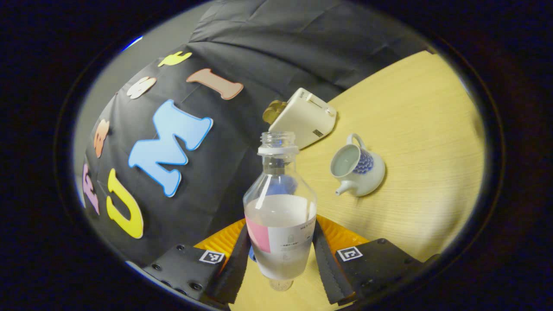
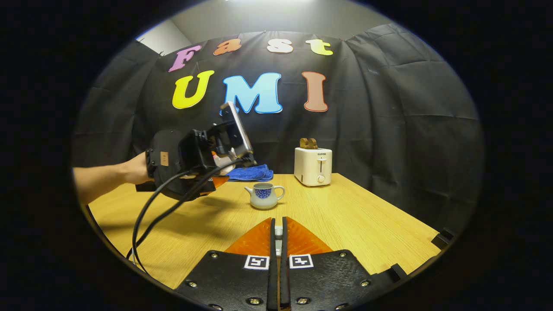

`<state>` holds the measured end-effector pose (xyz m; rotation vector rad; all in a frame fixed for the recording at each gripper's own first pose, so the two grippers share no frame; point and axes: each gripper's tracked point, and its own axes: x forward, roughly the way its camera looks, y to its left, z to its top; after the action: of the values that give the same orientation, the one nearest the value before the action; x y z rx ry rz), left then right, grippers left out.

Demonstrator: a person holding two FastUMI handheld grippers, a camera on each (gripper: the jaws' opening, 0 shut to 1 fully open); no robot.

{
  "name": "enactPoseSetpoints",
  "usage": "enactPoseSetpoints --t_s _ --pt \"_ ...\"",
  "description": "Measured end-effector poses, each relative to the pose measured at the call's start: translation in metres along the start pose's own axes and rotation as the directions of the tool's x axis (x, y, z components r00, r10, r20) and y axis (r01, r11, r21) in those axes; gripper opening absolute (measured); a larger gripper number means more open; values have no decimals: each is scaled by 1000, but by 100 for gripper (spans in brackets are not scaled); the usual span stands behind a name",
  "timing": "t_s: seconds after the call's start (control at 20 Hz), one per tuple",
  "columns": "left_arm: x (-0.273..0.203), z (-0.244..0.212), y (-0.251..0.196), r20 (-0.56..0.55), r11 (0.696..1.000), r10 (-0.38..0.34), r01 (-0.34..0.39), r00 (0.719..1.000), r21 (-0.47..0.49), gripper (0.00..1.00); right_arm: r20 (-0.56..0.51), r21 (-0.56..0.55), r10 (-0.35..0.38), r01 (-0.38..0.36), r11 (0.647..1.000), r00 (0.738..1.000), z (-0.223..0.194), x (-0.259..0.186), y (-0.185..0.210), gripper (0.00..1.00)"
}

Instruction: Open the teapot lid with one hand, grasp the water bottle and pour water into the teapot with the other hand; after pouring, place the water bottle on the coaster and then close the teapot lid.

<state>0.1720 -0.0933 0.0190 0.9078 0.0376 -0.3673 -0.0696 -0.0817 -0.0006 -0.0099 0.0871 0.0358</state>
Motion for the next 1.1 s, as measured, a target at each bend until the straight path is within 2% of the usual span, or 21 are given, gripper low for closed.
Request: enactPoseSetpoints --t_s 0.15,0.25,0.4,0.5,0.65,0.7,0.9,1.1 --pt "-22 -23 25 22 977 63 -57 998 -205 87 10 -1 18 -17 1000 1000 10 12 10 3" --pt "-34 -38 44 36 936 104 -86 994 -341 87 20 -7 28 -28 1000 999 17 22 16 3" --pt "-56 -58 70 62 836 143 -86 988 -542 87 25 -7 54 -54 999 998 25 40 29 3" --pt "-65 -73 89 64 769 171 -93 983 -632 86 26 0 74 -74 997 997 29 55 38 3" --pt "-66 -97 109 59 691 213 -107 975 -715 86 30 5 89 -90 996 996 35 78 50 3" --pt "-65 -101 114 62 674 221 -107 973 -731 86 33 6 93 -94 996 995 36 82 54 3" --pt "-38 -116 117 54 656 227 -112 972 -747 85 36 -2 94 -94 996 995 36 89 57 3" --pt "0 -131 114 45 619 216 -102 975 -778 86 22 -1 91 -91 996 996 30 91 54 3"
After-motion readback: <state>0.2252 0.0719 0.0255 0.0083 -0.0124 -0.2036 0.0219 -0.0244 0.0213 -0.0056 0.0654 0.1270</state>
